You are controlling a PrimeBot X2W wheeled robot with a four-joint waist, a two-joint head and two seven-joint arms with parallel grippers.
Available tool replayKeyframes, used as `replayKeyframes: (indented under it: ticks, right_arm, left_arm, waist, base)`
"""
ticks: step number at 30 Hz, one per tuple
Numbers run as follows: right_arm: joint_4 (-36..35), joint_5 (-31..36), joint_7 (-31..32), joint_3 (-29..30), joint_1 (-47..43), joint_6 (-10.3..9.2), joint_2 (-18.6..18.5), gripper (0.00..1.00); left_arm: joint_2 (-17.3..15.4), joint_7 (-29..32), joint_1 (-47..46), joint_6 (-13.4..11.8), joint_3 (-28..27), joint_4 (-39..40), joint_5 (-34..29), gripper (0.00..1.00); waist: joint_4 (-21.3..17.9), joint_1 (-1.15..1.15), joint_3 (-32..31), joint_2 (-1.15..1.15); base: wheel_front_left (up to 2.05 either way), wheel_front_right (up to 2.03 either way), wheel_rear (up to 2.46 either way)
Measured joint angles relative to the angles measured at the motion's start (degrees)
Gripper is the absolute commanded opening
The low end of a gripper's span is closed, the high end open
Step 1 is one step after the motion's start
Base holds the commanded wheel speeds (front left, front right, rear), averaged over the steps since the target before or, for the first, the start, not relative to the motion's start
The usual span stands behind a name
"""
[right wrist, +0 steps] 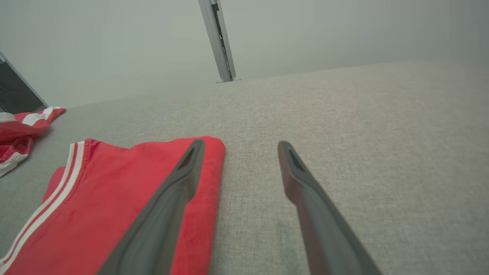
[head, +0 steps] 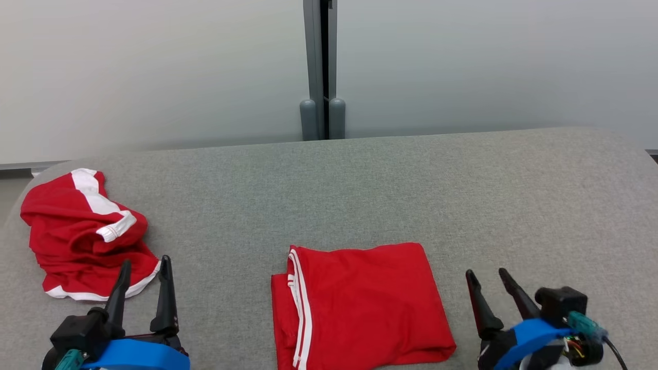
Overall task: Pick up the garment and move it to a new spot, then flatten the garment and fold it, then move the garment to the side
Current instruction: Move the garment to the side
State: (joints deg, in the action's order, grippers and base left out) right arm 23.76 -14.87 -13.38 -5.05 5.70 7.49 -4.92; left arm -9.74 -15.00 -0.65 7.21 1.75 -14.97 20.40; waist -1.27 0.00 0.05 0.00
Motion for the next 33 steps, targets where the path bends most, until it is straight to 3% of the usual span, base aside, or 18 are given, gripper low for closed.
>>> replayKeyframes:
  ticks: [9, 14, 20, 22, 23, 33]
  right_arm:
    - [17.1, -2.5, 19.3, -1.0, 12.6, 0.00, 1.3, 1.00]
    - [24.7, -1.9, 26.6, 0.9, 15.2, 0.01, 1.6, 1.00]
    - [27.4, -1.2, 29.3, 1.3, 17.5, 0.03, 1.6, 1.00]
    - [27.0, -2.2, 28.3, 0.0, 17.6, -0.07, 1.5, 0.40]
    - [26.7, -2.5, 27.7, -0.6, 17.8, -0.08, 1.5, 0.00]
    - [23.4, -3.5, 22.2, -4.5, 21.7, 0.01, 2.1, 0.00]
  left_arm:
    - [-0.6, 0.0, -1.5, 0.2, 3.5, 0.6, 1.1, 1.00]
    - [-0.6, 0.0, -1.6, 0.2, 3.7, -0.1, 2.0, 1.00]
    - [-0.6, 0.0, -1.6, 0.2, 3.7, -0.2, 2.4, 1.00]
    - [-0.7, 0.0, -1.6, 0.2, 3.6, -0.2, 2.4, 1.00]
    - [-0.7, 0.0, -1.6, 0.2, 3.5, -0.2, 2.4, 1.00]
    - [-1.2, 0.0, -2.6, 0.2, 5.4, 0.1, 2.7, 1.00]
  waist:
    - [4.6, 0.01, 0.1, 0.01]
    - [7.5, 0.01, 0.6, 0.01]
    - [8.8, -0.01, 1.6, 0.00]
    - [8.7, 0.00, 1.9, 0.00]
    - [8.5, 0.00, 2.0, 0.01]
    - [2.8, 0.00, 3.4, 0.01]
  base:
    - [0.00, 0.00, 0.00]
    - [0.00, 0.00, 0.00]
    - [0.00, 0.00, 0.00]
    - [0.00, 0.00, 0.00]
    - [0.00, 0.00, 0.00]
    - [0.00, 0.00, 0.00]
